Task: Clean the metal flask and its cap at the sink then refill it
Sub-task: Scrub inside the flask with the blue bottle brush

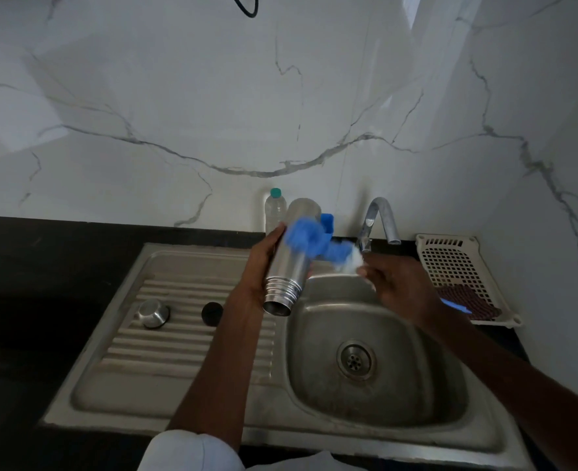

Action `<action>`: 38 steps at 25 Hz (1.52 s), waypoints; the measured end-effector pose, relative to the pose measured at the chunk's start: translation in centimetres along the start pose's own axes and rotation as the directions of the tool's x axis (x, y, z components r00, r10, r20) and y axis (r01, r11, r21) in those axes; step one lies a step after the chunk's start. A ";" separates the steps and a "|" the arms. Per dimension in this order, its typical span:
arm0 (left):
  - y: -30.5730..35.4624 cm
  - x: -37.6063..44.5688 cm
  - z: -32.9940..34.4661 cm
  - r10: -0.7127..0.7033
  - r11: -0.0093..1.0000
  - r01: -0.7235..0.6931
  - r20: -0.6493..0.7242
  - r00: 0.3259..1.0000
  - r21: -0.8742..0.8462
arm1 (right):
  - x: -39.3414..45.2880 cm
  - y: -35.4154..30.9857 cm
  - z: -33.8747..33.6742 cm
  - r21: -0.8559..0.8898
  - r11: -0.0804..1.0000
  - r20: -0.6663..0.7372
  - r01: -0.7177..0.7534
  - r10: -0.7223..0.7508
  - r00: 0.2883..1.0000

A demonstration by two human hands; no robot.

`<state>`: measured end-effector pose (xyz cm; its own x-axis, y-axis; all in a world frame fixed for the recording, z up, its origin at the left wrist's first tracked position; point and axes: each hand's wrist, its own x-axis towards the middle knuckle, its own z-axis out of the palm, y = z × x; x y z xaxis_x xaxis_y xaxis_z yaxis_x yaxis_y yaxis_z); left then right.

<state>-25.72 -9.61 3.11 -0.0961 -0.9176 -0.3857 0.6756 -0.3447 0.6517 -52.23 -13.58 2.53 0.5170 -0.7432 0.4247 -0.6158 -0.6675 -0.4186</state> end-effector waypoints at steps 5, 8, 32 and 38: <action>-0.7 -1.8 0.3 0.118 0.985 -0.091 -0.184 0.976 0.148 | -0.3 -2.1 -1.1 0.044 0.967 0.060 0.251 -0.253 0.966; -0.3 -1.2 0.8 -0.029 1.000 0.028 -0.069 0.997 -0.010 | 1.9 -0.4 -0.9 -0.086 0.993 -0.053 -0.078 0.074 0.996; -0.3 0.3 -0.7 0.078 0.942 -0.078 0.011 0.997 0.325 | 0.6 -2.1 -1.1 0.014 0.954 0.134 0.299 -0.298 0.945; -0.8 0.8 -1.0 0.015 0.999 -0.013 0.065 0.998 -0.039 | 3.3 -0.2 -0.3 -0.004 0.996 -0.072 -0.086 0.085 0.994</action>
<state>-25.63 -9.88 1.61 -0.1331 -0.9338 -0.3321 0.7050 -0.3248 0.6305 -50.57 -15.86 4.29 0.4187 -0.7923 0.4438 -0.6604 -0.6011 -0.4500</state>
